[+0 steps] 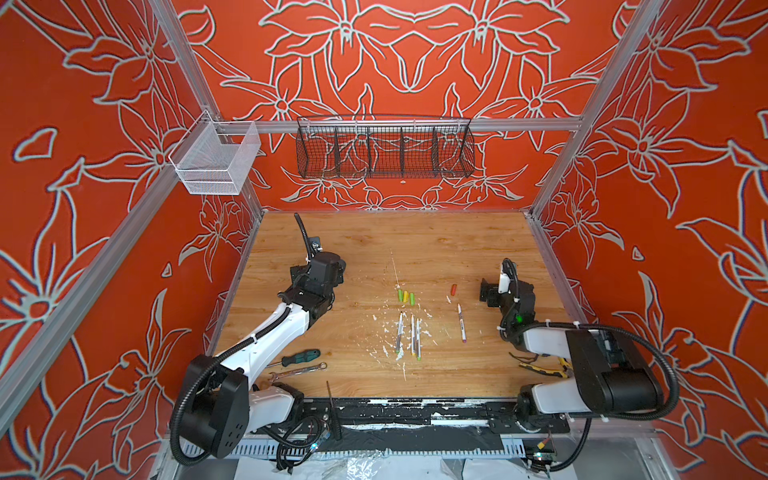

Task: Insert the pens into the pen caps
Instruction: 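Move the right gripper toward the red cap while the left arm rises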

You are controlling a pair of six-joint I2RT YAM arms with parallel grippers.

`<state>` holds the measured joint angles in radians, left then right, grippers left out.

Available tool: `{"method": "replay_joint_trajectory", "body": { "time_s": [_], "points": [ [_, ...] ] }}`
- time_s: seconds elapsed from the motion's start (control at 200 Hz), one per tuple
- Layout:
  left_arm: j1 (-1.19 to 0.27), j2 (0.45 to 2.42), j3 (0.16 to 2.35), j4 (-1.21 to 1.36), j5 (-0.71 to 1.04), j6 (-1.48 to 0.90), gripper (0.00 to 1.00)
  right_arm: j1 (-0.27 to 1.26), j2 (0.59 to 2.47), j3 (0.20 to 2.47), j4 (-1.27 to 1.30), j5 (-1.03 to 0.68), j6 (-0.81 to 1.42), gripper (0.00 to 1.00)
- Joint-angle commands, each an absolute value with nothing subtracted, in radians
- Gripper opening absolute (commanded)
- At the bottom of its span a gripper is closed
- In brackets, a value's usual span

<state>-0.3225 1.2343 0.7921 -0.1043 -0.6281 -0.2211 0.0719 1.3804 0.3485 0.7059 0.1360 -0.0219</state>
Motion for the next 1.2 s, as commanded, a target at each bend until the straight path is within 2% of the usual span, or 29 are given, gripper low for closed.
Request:
{"method": "replay_joint_trajectory", "body": {
  "time_s": [0.0, 0.295, 0.41, 0.686, 0.976, 1.196],
  "points": [
    [-0.344, 1.188, 0.826, -0.291, -0.622, -0.316, 0.97, 0.072, 1.313, 0.462, 0.497, 0.083, -0.047, 0.97],
    [-0.371, 1.154, 0.956, -0.589, -0.467, -0.401, 0.97, 0.128, 1.25, 0.702, 0.055, 0.117, 0.006, 0.97],
    [-0.378, 1.104, 0.954, -0.619, -0.367, -0.402, 0.97, 0.172, 1.247, 0.785, -0.111, 0.143, 0.053, 0.94],
    [-0.38, 1.037, 0.935, -0.647, -0.155, -0.401, 0.97, 0.27, 1.281, 0.911, -0.43, 0.08, 0.19, 0.91],
    [-0.392, 0.939, 0.902, -0.6, -0.025, -0.388, 0.97, 0.334, 1.41, 1.003, -0.58, 0.029, 0.374, 0.89],
    [-0.403, 0.87, 0.861, -0.58, 0.012, -0.399, 0.97, 0.337, 1.543, 1.069, -0.59, 0.001, 0.417, 0.75]
  ]
}}
